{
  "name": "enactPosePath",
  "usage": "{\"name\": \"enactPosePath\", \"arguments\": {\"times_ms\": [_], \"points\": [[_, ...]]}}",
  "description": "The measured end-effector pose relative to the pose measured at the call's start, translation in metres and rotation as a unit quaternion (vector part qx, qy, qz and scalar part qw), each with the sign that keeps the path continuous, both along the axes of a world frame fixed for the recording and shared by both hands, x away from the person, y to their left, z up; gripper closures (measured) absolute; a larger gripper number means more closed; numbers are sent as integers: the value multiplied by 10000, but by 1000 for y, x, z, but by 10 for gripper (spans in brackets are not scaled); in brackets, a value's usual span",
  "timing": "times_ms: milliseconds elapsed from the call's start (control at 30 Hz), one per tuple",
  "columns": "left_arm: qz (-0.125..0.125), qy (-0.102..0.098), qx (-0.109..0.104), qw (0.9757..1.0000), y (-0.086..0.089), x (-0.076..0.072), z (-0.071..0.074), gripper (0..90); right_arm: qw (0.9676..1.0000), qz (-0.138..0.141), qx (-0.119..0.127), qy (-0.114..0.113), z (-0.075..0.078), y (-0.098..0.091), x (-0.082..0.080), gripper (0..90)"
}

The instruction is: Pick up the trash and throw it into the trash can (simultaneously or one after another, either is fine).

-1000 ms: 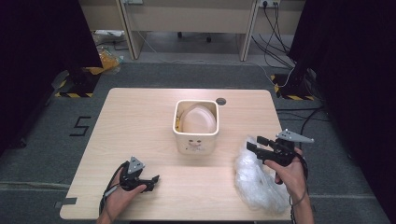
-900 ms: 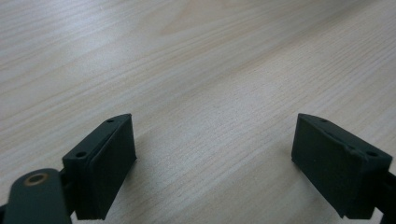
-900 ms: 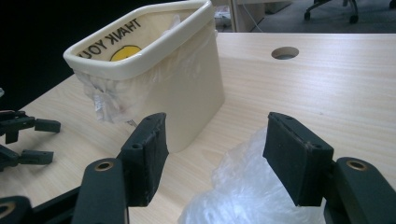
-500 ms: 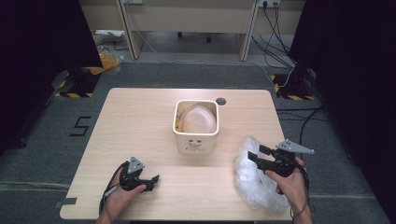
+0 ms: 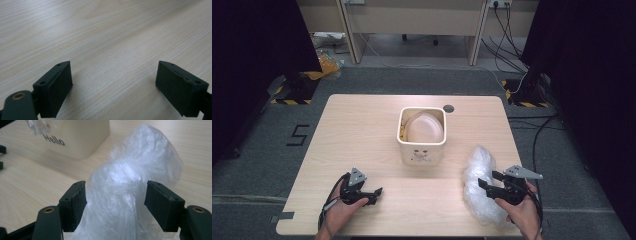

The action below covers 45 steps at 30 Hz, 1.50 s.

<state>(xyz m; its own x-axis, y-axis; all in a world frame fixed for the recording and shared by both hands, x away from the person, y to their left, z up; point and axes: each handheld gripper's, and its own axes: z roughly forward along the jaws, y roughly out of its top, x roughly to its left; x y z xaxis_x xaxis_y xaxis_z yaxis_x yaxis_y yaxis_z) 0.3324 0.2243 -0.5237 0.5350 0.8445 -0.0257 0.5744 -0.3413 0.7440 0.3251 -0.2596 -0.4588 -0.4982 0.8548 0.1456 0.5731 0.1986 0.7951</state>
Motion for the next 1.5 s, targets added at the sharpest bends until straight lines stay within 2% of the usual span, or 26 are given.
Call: {"name": "enactPosePath", "arguments": {"times_ms": [133,233,467,633,833,933,1100,1300,1500], "points": [[-25,10,35,10000,1,0,0,131,10000,-15,-17,60,-5,3,-2,319],[1,-6,-6,10000,0,0,0,131,9998,-74,-169,65,-7,5,-4,306],[2,0,-2,10000,0,0,0,130,9990,-100,-317,306,-23,11,-3,281],[1,-6,-5,10000,0,0,0,131,9989,-91,-77,452,-30,10,1,329],[5,-6,-5,10000,0,0,0,130,9983,20,262,518,-34,4,2,597],[-3,0,12,10000,0,0,0,131,9982,62,387,463,-32,1,1,665],[-2,1,12,10000,0,0,0,130,9976,85,622,279,-21,-4,-2,687],[14,-7,-8,10000,0,0,0,131,9969,51,786,43,-6,-11,-5,687],[15,-6,-6,10000,0,0,0,131,9959,38,899,-9,-1,-15,-6,684]]}}
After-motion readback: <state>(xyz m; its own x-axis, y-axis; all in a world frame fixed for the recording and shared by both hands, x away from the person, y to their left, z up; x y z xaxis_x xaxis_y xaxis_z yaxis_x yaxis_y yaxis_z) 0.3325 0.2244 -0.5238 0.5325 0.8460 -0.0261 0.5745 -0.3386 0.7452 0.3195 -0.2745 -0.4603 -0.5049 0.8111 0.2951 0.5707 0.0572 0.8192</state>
